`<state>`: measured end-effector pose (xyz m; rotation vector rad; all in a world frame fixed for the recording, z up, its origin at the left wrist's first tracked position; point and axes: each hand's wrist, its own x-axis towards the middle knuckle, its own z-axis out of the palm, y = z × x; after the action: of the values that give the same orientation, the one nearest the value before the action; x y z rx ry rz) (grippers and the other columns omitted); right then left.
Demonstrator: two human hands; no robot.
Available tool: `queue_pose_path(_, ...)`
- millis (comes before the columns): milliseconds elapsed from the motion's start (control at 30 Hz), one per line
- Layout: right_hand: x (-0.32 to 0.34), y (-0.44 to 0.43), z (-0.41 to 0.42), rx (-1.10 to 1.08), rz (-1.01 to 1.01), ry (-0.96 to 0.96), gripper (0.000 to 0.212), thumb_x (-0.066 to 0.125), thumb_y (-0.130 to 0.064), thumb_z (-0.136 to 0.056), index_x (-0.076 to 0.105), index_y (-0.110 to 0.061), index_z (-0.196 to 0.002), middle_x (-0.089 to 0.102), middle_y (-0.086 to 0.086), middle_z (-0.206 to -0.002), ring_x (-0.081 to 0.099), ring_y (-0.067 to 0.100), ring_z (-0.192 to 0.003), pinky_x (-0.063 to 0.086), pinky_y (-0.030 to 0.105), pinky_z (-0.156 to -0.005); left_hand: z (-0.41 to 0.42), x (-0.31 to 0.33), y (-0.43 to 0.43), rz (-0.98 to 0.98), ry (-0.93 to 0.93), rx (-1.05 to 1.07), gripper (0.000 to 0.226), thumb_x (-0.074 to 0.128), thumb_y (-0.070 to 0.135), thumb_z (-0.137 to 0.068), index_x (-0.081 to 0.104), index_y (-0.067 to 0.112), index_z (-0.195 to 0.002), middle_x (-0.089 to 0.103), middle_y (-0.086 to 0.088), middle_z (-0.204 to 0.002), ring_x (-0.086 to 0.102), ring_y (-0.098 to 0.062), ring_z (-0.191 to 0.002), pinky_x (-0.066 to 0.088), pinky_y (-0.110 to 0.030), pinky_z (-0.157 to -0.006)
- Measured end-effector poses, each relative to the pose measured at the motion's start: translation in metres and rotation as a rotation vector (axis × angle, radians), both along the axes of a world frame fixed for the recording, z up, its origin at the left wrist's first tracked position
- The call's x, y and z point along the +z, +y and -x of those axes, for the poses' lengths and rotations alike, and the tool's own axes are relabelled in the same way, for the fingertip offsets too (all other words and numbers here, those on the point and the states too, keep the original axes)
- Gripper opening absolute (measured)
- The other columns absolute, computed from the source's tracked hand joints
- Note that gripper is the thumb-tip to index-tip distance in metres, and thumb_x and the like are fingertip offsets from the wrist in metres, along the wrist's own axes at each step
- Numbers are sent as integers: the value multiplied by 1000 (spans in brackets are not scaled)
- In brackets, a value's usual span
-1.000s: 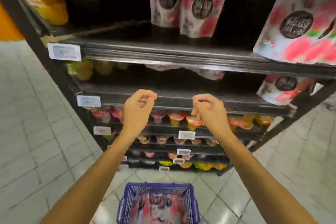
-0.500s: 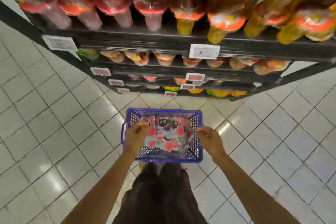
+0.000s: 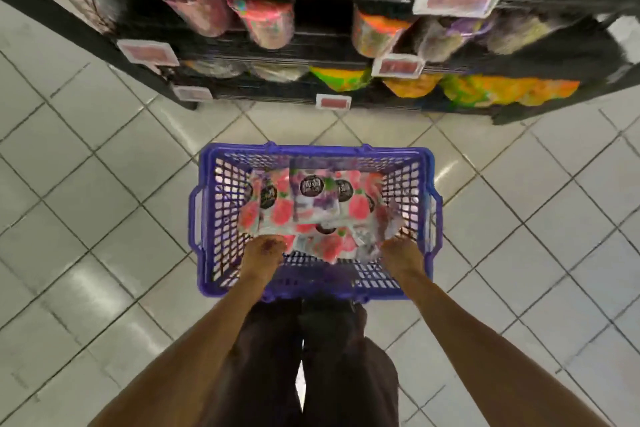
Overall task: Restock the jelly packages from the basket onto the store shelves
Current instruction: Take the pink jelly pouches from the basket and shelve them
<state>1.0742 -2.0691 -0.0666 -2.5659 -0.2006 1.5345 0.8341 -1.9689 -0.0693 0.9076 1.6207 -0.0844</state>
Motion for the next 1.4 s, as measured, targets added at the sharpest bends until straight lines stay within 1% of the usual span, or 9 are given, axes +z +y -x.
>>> queue_pose_path(133,-60,-4,5,-28,40,-98,30,59,-26,-97,68,2,-90,56,8,-77,59,23,-65,29,17,-34,-25,-59,5,71,-11,116,22,59,1,-93,64,11,-74,58,-7,-68,52,-19,-61,43,-21,-50)
queue_pose_path(267,-108,-8,6,-26,72,-201,32,61,-29,-94,66,-9,-71,60,5,-69,44,12,-51,27,17,-37,-67,-104,13,327,-105,377,22,55,19,-99,56,4,-115,63,-15,-99,64,-27,-85,55,-27,-65)
queue_pose_path(467,-126,3,26,-228,97,-292,45,77,-31,-84,61,4,-109,67,23,-109,64,34,-102,39,22,-61,-93,-132,32,574,-116,986,22,66,15,-91,55,-1,-81,63,-14,-73,64,-25,-72,55,-36,-94)
queue_pose_path(567,-125,3,32,-301,107,-288,62,78,-19,-83,40,9,-123,55,29,-122,57,41,-112,44,35,-74,-85,-129,33,614,-108,1100,20,73,9,-85,57,1,-76,63,-9,-48,61,-20,-54,60,-26,-62)
queue_pose_path(733,-104,-2,37,-388,70,-359,57,74,-26,-81,37,-4,-119,60,14,-88,57,31,-72,46,39,-67,-74,-103,19,654,-28,847,21,73,14,-85,55,5,-76,50,-13,-83,49,-23,-66,47,-34,-52)
queue_pose_path(933,-69,4,38,-628,-279,-322,22,60,-25,-94,67,-9,-107,68,7,-89,64,20,-75,49,27,-68,-62,-75,-8,582,-121,866,9,71,-2,-83,64,-1,-88,59,-14,-103,57,-20,-105,57,-20,-53)
queue_pose_path(1033,-46,14,32,-706,-418,-201,14,56,-19,-97,69,-21,-100,70,-2,-83,64,9,-68,51,22,-60,-63,-50,-6,492,-201,787,3,67,-3,-86,67,-1,-88,67,-11,-95,63,-14,-90,50,-8,-46)
queue_pose_path(1167,-3,30,21,-776,-468,-20,8,61,-20,-95,66,-14,-95,67,-1,-72,63,8,-53,50,17,-47,-46,2,18,449,-379,647,21,53,-9,-93,68,1,-82,69,-7,-71,67,-11,-63,53,-16,-50)
queue_pose_path(1400,122,59,20,-839,-545,358,57,74,-40,-76,65,-10,-124,69,17,-120,64,42,-112,50,61,-96,-7,140,59,488,-743,429,33,60,-8,-76,73,5,-103,75,-12,-100,74,-25,-90,60,-36,-74)
